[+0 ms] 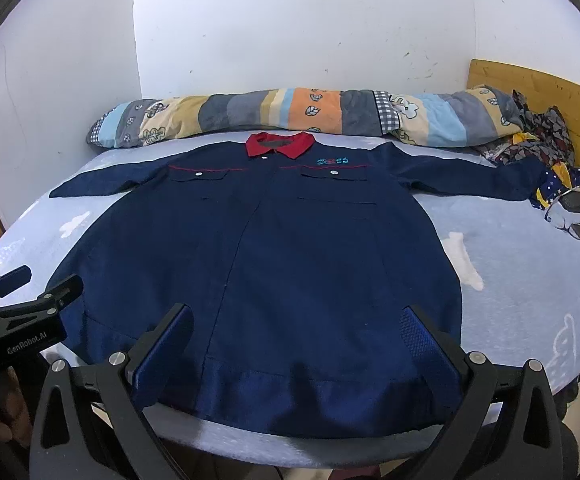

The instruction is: Fold large clothes

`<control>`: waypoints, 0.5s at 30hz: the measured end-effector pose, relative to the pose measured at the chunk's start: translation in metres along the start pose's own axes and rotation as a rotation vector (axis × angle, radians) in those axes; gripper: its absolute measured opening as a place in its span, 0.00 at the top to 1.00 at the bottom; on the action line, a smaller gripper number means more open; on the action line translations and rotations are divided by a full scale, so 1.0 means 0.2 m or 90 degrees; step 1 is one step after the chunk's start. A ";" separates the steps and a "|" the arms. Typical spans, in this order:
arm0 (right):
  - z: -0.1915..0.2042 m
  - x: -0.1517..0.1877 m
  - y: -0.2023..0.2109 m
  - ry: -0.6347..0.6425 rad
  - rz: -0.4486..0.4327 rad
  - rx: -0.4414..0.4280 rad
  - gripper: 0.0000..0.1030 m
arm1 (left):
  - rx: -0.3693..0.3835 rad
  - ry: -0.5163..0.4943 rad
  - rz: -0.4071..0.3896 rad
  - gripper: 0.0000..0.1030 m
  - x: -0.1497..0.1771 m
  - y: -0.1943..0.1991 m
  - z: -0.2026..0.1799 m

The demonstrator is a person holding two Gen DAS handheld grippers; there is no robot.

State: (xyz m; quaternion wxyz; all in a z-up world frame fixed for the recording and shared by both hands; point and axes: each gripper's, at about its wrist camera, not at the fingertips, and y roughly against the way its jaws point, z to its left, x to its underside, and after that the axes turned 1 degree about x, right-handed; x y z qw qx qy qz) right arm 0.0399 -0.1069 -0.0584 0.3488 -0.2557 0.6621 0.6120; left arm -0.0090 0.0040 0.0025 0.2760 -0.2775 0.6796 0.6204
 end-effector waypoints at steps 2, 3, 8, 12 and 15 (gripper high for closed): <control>0.00 0.00 0.00 -0.001 0.003 0.009 0.00 | 0.001 -0.001 -0.002 0.07 0.00 0.00 0.00; 0.00 0.00 0.00 0.000 0.004 0.011 0.00 | -0.004 -0.005 -0.011 0.07 0.00 -0.01 -0.01; 0.00 0.00 0.00 0.002 0.007 0.014 0.00 | -0.012 -0.016 -0.033 0.07 0.02 -0.03 -0.01; 0.00 0.00 0.01 0.006 0.006 0.016 0.00 | -0.013 -0.020 -0.043 0.07 0.01 -0.01 -0.01; 0.01 0.00 0.04 0.008 0.000 0.015 0.00 | -0.018 -0.024 -0.052 0.07 0.02 0.01 -0.01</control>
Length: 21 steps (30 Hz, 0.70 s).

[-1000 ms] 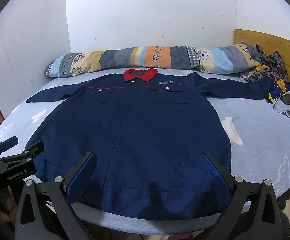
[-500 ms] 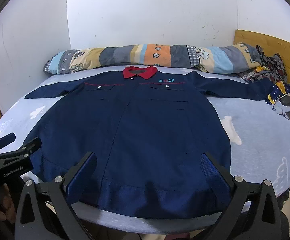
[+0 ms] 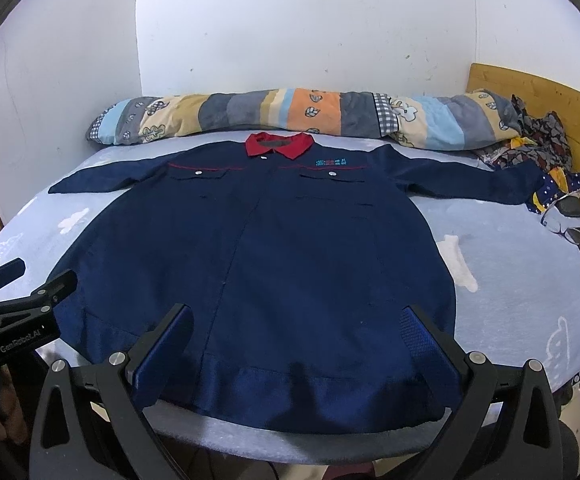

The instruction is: Fold large clothes

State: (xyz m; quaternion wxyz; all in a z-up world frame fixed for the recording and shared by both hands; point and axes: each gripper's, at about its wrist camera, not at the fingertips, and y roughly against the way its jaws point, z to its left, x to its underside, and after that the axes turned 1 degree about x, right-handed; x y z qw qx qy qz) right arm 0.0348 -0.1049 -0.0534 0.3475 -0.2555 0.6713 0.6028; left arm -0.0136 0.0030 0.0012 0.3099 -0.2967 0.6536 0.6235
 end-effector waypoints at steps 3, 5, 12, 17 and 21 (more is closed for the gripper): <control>0.00 -0.01 0.03 -0.001 -0.008 -0.004 0.00 | -0.005 -0.002 -0.008 0.07 0.01 0.04 0.00; 0.00 -0.02 0.05 -0.001 -0.014 -0.007 0.00 | -0.005 0.001 -0.011 0.07 0.00 0.07 0.02; 0.02 -0.04 0.10 0.002 -0.026 -0.008 0.00 | -0.002 0.007 -0.069 0.06 -0.02 0.28 0.10; 0.07 -0.04 0.09 0.031 -0.015 0.020 0.00 | -0.003 0.006 -0.051 0.06 0.03 0.24 0.12; 0.08 -0.05 0.11 0.040 0.007 0.033 0.00 | 0.032 0.055 -0.045 0.06 -0.03 0.18 0.18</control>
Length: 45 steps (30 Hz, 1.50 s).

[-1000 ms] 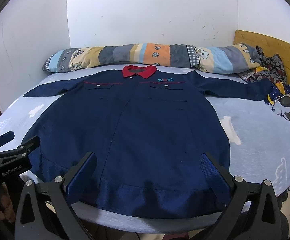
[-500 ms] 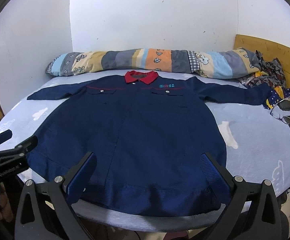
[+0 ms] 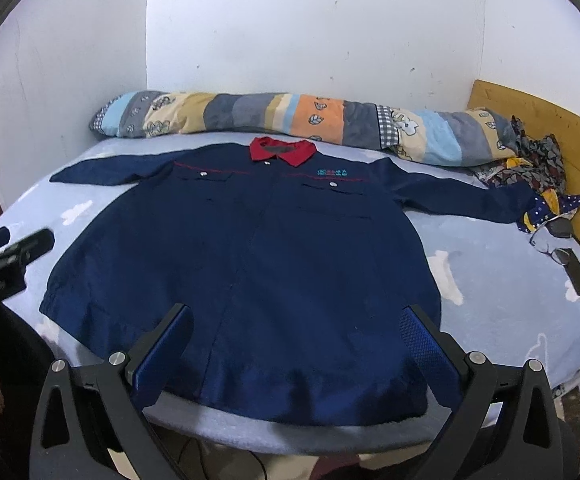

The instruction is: Fold large clothes

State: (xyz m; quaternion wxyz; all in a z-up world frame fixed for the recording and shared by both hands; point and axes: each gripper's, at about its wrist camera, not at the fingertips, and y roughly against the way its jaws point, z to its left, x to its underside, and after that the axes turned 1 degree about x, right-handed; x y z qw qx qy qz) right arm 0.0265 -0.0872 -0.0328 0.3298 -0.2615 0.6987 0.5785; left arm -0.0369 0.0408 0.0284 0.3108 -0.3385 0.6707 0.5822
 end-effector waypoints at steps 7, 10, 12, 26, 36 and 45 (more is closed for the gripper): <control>-0.03 -0.01 -0.07 -0.014 0.059 -0.040 0.00 | 0.052 0.052 0.041 0.06 -0.10 -0.08 0.12; -0.08 -0.04 -0.12 -0.029 0.079 -0.080 0.00 | 0.040 0.029 0.046 0.06 -0.17 -0.11 0.11; -0.14 -0.09 -0.15 -0.054 0.092 -0.125 0.00 | 0.021 -0.001 0.045 0.06 -0.22 -0.14 0.06; -1.41 -0.41 -0.55 -0.440 0.100 -0.146 0.00 | 0.131 -0.167 0.146 0.07 -0.60 -1.00 -0.40; -2.41 -0.32 -1.05 -0.692 0.068 -0.071 0.26 | 0.111 -0.119 0.159 0.07 -0.79 -1.20 -0.23; -2.81 -0.30 -1.49 -0.741 0.048 0.029 0.45 | 0.100 -0.133 0.166 0.07 -0.72 -1.27 -0.26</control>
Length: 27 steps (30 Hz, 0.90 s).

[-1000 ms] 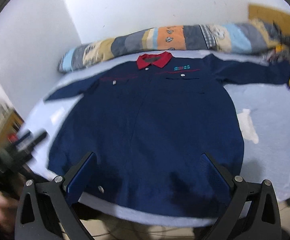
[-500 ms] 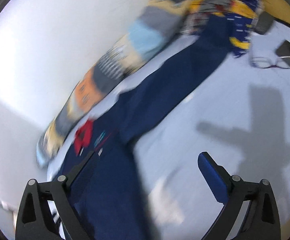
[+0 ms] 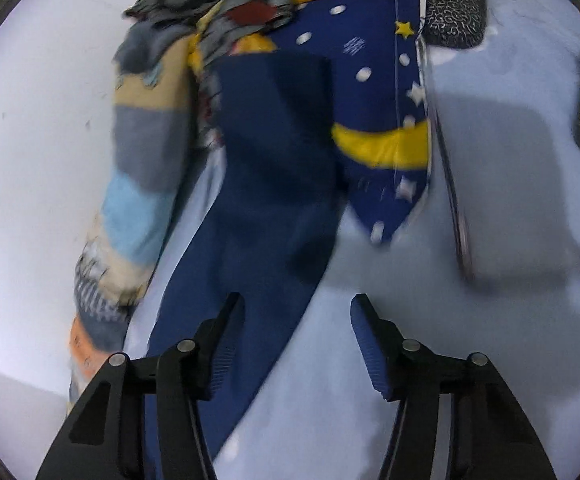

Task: Fold large clothes
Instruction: 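Grasp the navy jacket sleeve cuff with the right gripper and lift it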

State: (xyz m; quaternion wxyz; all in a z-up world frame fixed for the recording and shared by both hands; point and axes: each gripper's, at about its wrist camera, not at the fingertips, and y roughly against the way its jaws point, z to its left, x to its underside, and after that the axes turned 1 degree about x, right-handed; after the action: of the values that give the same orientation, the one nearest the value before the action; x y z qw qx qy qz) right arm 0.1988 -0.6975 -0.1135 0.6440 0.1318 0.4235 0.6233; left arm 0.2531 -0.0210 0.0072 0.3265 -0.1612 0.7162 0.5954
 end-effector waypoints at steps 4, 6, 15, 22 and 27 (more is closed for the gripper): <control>-0.02 -0.12 -0.13 0.013 -0.017 -0.026 0.50 | -0.001 -0.005 0.009 0.07 0.04 -0.04 -0.05; 0.00 -0.16 -0.17 0.027 -0.024 -0.034 0.55 | -0.004 -0.010 0.018 0.07 0.05 -0.07 -0.07; 0.17 -0.18 -0.05 0.095 -0.076 -0.056 0.92 | -0.009 0.001 0.030 0.07 0.03 -0.12 -0.10; 0.49 -0.20 0.32 0.150 -0.117 -0.101 0.93 | 0.019 0.018 0.011 0.07 0.03 -0.06 -0.07; 0.83 -0.16 0.57 0.191 -0.131 -0.140 0.93 | 0.026 0.017 -0.010 0.07 0.04 0.01 -0.06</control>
State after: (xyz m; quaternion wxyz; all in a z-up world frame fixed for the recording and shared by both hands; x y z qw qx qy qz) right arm 0.2424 -0.6454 0.0778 0.6445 -0.0774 0.4552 0.6094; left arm 0.2420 -0.0313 0.0050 0.3247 -0.1679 0.7315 0.5756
